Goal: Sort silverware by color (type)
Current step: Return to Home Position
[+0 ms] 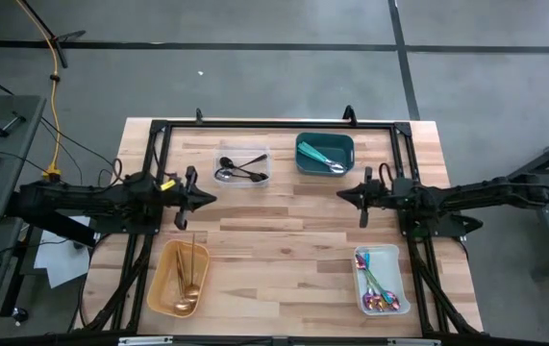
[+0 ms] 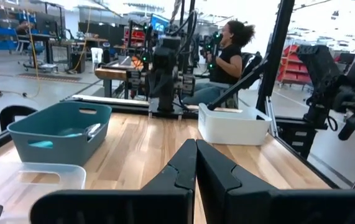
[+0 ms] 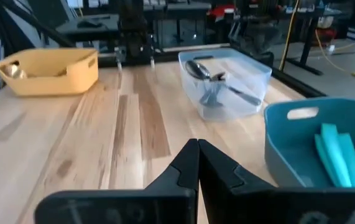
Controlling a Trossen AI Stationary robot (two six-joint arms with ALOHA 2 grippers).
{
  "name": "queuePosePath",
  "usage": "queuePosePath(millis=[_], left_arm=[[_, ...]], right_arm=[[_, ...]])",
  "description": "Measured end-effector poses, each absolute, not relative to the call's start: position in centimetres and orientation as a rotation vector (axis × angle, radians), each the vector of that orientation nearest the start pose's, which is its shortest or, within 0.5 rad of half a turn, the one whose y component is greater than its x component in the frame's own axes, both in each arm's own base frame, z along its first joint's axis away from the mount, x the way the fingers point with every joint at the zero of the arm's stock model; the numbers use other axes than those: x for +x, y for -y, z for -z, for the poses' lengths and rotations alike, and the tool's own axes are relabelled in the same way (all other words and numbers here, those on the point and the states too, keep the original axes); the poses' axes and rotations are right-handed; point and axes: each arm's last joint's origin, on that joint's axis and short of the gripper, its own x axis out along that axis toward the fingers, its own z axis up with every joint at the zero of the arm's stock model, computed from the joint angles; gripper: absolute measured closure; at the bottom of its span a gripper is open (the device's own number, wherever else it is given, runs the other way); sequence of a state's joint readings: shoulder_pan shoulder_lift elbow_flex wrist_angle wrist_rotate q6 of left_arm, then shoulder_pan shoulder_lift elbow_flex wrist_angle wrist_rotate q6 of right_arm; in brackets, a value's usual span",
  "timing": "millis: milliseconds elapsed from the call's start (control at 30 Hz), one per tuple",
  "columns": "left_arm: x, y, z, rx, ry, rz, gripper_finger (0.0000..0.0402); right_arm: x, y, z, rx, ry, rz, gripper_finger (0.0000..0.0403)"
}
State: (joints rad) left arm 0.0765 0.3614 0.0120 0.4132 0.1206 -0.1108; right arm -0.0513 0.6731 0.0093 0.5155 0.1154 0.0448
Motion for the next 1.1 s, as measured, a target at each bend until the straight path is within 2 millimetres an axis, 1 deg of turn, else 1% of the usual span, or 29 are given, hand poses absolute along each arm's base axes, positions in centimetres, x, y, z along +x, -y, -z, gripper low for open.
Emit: queuePosePath(millis=[333,567,833,1100], left_arm=[[11.5,-0.5,-18.1,-0.099,0.119,0.052,0.0401],[10.4,-0.4,-19.3,-0.085,0.254,0.059,0.0401],[9.3,-0.4,-20.3,-0.072,0.374,0.062,0.0399],[9.1,-0.3,-20.3,-0.071,0.380,0.065,0.0398]], right_arm=[[13.7,1.0,-14.2,0.037,-0.233,0.169,0.0403],[13.0,1.0,-13.9,0.035,-0.280,0.169,0.0403],[11.7,0.9,-14.8,0.037,-0.216,0.168,0.0402],[11.1,0.9,-15.9,0.041,-0.098,0.166,0.0402]])
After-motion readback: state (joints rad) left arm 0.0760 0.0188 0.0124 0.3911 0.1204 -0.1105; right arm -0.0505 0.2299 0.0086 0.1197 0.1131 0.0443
